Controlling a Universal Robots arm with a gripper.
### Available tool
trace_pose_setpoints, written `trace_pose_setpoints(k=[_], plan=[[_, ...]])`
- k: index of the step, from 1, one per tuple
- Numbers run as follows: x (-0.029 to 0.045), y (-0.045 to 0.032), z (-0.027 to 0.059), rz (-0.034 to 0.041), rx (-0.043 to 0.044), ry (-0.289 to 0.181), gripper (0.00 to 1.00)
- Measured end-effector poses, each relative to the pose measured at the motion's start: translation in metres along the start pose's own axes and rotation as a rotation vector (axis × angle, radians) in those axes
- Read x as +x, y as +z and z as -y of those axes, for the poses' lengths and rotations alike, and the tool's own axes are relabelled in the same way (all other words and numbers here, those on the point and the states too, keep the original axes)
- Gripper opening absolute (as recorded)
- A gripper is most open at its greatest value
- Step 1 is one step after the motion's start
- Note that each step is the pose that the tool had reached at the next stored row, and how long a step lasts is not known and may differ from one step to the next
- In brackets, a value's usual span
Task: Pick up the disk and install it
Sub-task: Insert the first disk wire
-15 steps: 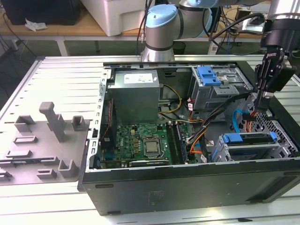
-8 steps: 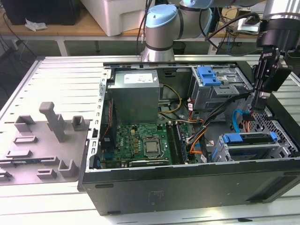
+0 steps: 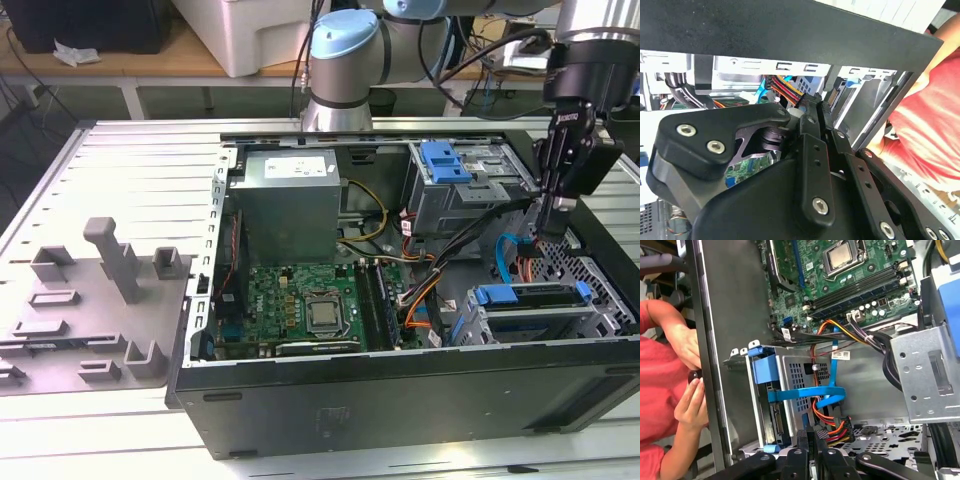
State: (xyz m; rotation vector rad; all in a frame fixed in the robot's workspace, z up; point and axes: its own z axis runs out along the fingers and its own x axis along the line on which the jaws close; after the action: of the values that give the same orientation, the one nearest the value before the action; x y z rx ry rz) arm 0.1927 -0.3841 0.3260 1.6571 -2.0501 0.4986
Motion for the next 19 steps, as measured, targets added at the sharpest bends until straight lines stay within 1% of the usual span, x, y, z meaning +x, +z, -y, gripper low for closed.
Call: trace_pose_setpoints(k=[2, 4, 5, 6, 8, 9, 11, 14, 15, 19], plan=[[0.0008, 0.0005, -0.0044, 0.0000, 0.0049, -0.007, 0.17], [0.0014, 0.0009, -0.0074, 0.0015, 0.0074, -0.009, 0.17], [0.0017, 0.0010, -0.0087, 0.0061, 0.0086, -0.010, 0.17], [0.0018, 0.0010, -0.0094, 0.0159, 0.0090, -0.013, 0.17], [0.0022, 0.0007, -0.0100, 0.0320, 0.0089, -0.017, 0.17], [0.0027, 0.0001, -0.0103, 0.0422, 0.0088, -0.020, 0.17], [0.0053, -0.0026, -0.0119, 0.0484, 0.0103, -0.023, 0.17], [0.0090, -0.0057, -0.0147, 0.0498, 0.0139, -0.025, 0.17], [0.0101, -0.0064, -0.0154, 0.0518, 0.0157, -0.026, 0.17], [0.0136, -0.0084, -0.0158, 0.0642, 0.0199, -0.032, 0.17]])
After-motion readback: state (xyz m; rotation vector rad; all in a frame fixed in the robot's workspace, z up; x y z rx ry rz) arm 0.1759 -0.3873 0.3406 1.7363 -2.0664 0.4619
